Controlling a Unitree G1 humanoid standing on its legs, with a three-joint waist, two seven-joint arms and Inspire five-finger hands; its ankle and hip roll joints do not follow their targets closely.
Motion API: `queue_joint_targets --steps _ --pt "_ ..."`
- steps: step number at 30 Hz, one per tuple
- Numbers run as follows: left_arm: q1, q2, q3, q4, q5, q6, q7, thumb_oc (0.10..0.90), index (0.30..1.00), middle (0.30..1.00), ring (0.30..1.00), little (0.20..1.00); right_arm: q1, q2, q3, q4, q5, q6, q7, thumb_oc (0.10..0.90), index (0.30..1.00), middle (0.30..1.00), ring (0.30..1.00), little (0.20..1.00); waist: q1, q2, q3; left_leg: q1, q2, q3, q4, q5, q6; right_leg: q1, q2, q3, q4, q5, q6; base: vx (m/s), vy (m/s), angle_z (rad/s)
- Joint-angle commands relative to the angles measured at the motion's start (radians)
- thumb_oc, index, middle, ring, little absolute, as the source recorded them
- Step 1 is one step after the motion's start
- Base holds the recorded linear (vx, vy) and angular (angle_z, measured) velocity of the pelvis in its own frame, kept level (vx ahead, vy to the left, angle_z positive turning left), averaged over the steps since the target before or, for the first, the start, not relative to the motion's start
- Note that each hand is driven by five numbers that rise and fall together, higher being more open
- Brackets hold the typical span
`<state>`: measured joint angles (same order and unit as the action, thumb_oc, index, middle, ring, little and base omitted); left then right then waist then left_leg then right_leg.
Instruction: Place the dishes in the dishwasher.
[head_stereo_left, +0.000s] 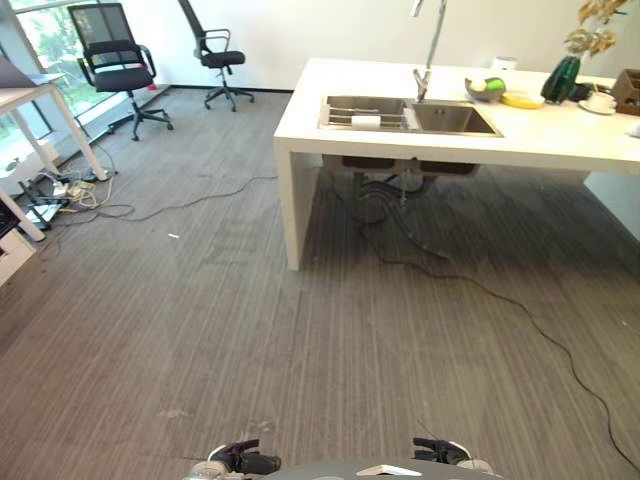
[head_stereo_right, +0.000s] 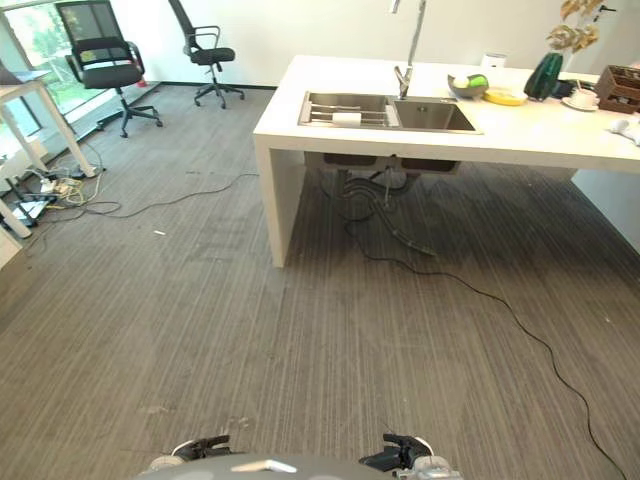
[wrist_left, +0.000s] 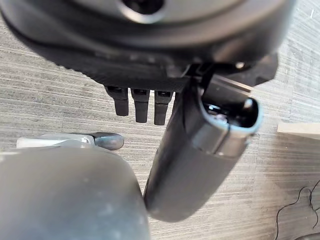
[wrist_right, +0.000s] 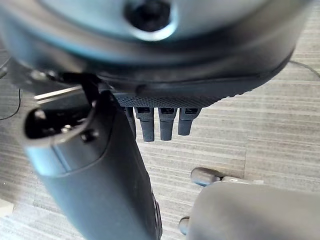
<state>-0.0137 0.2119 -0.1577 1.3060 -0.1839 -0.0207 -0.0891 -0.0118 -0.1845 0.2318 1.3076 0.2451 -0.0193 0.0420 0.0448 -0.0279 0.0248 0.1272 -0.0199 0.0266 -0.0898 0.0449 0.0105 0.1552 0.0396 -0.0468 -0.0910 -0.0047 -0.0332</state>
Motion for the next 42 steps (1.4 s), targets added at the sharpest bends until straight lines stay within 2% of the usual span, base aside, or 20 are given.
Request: queue_joint_targets --steps 1,10,11,16,32,42 --pt "-0.035 -0.027 -0.035 0.047 0.068 -0.02 -0.012 0.8 0.9 0.9 0.9 0.9 -0.038 0.0 -0.003 0.01 0.049 -0.026 0.007 0.8 0.9 0.9 0.9 0.9 -0.006 -0.016 -0.009 -0.004 -0.011 -0.006 0.003 -0.076 -0.036 -0.012 -0.017 0.035 0.004 -0.028 0.101 -0.02 -0.002 -0.11" --pt "-0.038 -0.019 -0.034 0.045 0.069 -0.025 -0.01 0.8 0.9 0.9 0.9 0.9 -0.045 -0.018 -0.001 0.007 0.019 -0.034 -0.007 0.8 0.9 0.9 0.9 0.9 -0.011 -0.014 -0.008 -0.004 -0.009 0.006 0.003 -0.076 -0.036 -0.018 -0.015 0.044 0.004 -0.023 0.103 -0.01 -0.002 -0.11" --pt "-0.035 -0.023 -0.037 0.044 0.069 -0.032 -0.011 0.8 0.9 0.9 0.9 0.9 -0.028 -0.008 -0.039 0.033 0.089 -0.03 0.003 0.8 0.9 0.9 0.9 0.9 -0.018 -0.013 -0.009 -0.001 -0.008 0.01 0.003 -0.079 -0.036 -0.017 -0.013 0.05 0.004 -0.022 0.103 -0.01 -0.004 -0.04" --pt "-0.027 -0.027 -0.041 0.045 0.072 -0.035 -0.018 0.8 0.9 0.9 0.9 0.9 -0.01 0.012 -0.045 0.041 0.134 -0.025 0.032 0.8 0.9 0.9 0.9 0.9 -0.022 -0.013 -0.009 0.002 -0.007 0.016 0.003 -0.079 -0.034 -0.019 -0.011 0.058 0.004 -0.018 0.103 -0.01 -0.001 -0.06" --pt "-0.018 -0.033 -0.017 0.056 0.026 -0.029 -0.027 0.8 0.9 0.9 0.9 0.9 -0.003 0.004 -0.035 0.044 0.109 -0.022 0.041 0.8 0.9 0.9 0.9 0.9 -0.015 -0.018 -0.005 0.005 -0.012 0.002 0.003 -0.083 -0.029 -0.014 -0.011 0.057 0.004 -0.022 0.103 0.0 0.001 0.0" --pt "-0.024 -0.03 -0.035 0.036 0.02 -0.039 -0.018 0.8 0.9 0.9 0.9 0.9 -0.026 -0.013 0.0 -0.003 0.071 -0.034 0.039 0.8 0.9 0.9 0.9 0.9 -0.008 -0.013 0.021 -0.013 -0.023 -0.002 0.003 -0.078 -0.023 -0.034 -0.028 0.038 0.023 -0.017 0.107 0.0 0.017 0.01"
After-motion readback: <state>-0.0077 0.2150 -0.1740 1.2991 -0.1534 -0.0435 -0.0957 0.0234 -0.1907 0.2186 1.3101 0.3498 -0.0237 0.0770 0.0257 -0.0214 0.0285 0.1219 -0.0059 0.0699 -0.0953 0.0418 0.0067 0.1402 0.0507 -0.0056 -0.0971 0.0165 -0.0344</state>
